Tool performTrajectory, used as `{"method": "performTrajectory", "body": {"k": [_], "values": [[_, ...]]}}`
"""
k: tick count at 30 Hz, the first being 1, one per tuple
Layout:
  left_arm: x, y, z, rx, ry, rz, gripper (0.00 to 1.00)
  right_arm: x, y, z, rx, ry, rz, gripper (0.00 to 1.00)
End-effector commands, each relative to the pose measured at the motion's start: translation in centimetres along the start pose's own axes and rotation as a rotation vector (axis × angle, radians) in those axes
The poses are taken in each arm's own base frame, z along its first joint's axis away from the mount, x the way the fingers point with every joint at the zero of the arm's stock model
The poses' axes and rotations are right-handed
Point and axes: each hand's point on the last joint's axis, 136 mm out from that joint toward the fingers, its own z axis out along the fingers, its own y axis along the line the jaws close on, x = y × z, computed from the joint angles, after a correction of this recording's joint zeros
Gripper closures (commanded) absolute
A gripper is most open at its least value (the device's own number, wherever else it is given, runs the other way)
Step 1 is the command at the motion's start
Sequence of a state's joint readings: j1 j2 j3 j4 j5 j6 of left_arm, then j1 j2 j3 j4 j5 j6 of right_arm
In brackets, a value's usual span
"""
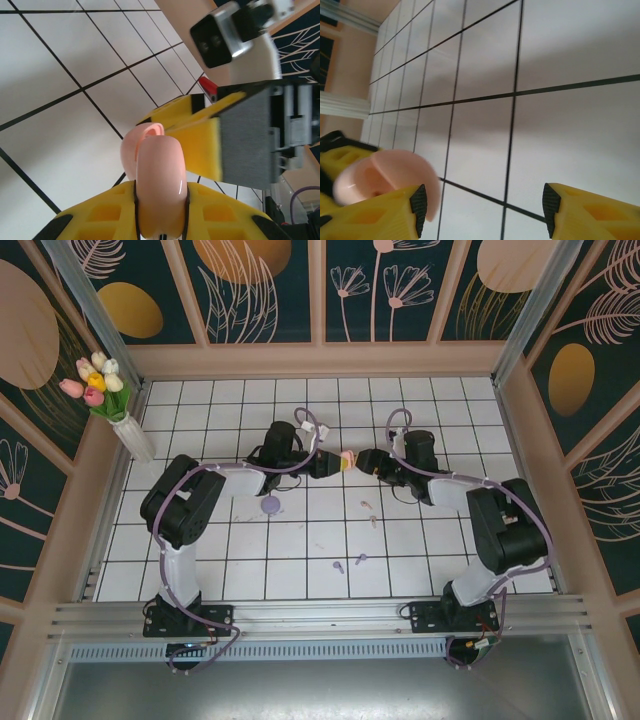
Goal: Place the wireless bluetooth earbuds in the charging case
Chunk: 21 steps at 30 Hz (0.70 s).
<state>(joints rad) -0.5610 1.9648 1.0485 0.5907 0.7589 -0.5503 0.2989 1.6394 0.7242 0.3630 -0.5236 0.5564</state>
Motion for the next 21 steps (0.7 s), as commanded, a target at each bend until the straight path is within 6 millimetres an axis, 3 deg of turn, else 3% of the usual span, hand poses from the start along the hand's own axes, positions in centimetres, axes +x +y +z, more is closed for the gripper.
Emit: {"method": "performTrajectory", "body": {"k": [1,7,12,16,21], "values": [[-2.6,-3.5,-0.8,0.084,-0.048,0.085,0.97,-0.7,-0.3,0.6,0.01,-0.006,0.014,0.36],[-2.5,-3.6,-0.9,0.088,-0.052,0.083,0.97,-0.7,-0.2,0.4,0.013,0.001,0.006,0.36],[-2.4,-3.5,-0.8,0.092,-0.047,0.082,0.98,-0.6,-0.2,-1.7,0.002,-0.027,0.01,0.37],[-2.3,-3.6,-0.7,0.102,-0.044,0.082,0.98,-0.6,1.2,-3.7,-0.072,-0.067,0.003,0.36],[-2.5,-4.1,-0.7,0.13,-0.042,0.076,0.98,-0.6,3.6,-4.3,-0.193,-0.052,-0.049,0.38]]}}
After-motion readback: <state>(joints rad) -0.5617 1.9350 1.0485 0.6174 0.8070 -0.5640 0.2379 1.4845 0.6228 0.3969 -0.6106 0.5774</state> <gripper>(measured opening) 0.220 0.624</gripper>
